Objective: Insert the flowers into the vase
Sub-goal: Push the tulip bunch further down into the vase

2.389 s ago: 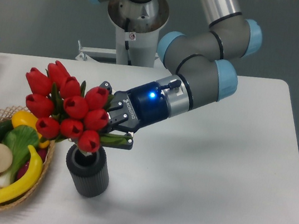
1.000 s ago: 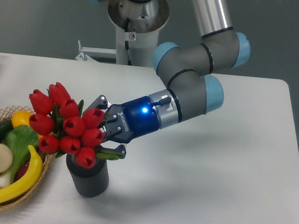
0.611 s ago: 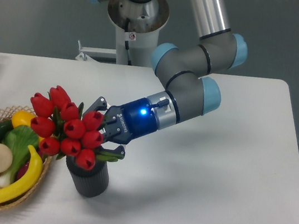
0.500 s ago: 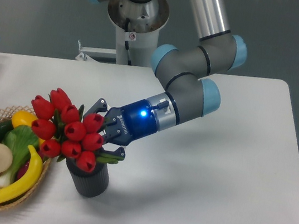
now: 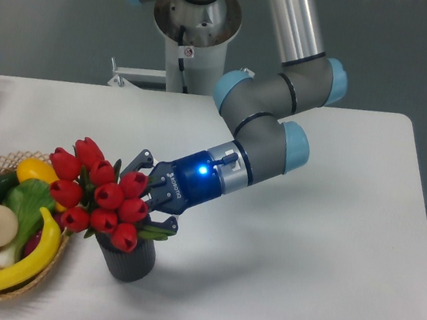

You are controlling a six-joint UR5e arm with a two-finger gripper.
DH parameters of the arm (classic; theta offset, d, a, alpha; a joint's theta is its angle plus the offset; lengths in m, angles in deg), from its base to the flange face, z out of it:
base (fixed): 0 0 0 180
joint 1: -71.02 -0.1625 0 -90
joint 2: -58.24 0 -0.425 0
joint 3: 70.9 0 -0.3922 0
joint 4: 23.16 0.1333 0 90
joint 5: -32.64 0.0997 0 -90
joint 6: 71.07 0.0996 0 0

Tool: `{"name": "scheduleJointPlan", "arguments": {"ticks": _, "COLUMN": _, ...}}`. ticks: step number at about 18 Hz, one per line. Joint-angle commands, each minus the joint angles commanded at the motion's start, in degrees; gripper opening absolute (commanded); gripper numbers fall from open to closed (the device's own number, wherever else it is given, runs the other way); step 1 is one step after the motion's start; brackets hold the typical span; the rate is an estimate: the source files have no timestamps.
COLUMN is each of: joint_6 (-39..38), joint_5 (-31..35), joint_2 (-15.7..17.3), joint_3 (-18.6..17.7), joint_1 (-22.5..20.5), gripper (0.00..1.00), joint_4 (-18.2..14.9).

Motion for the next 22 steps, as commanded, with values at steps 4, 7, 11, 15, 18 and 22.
{"name": "scheduleJointPlan", "arguments": {"ticks": 4, "joint_6": 0.00, "joint_5": 0.00, "joint_2": -0.26, "joint_3": -0.52, "joint_1": -0.44, "gripper": 0.33, "joint_4": 0.00}}
{"name": "scheduleJointPlan", "arguments": {"ticks": 7, "joint_6": 0.00, "joint_5": 0.00, "joint_2": -0.26, "joint_3": -0.97, "joint_1": -0.88, "gripper": 0.33, "joint_4": 0.00}}
{"name": "scheduleJointPlan", "arguments": {"ticks": 11, "joint_6": 0.00, "joint_5": 0.35, "joint_2": -0.35, "joint_3": -1.58, "joint_1": -1.23, "gripper": 0.33, "joint_4": 0.09}}
{"name": "scheduleJointPlan", "arguments": {"ticks": 15, "joint_6": 0.00, "joint_5": 1.23, "joint_2": -0.35, "joint_3": -2.11, "joint_1": -1.32, "gripper": 0.33, "joint_4": 0.09}}
{"name": "scheduleJointPlan", "arguments": {"ticks": 18, "joint_6": 0.00, "joint_5": 1.32, "joint_2": -0.27, "joint_3": -2.29, "joint_1": -1.23, "gripper": 0.33, "joint_4": 0.09}}
{"name": "scheduleJointPlan", "arguments": {"ticks": 22, "joint_6": 0.00, "joint_5": 1.32, "joint_2": -0.44, "joint_3": -2.46, "joint_1": -1.23, "gripper": 0.33, "joint_4": 0.09}}
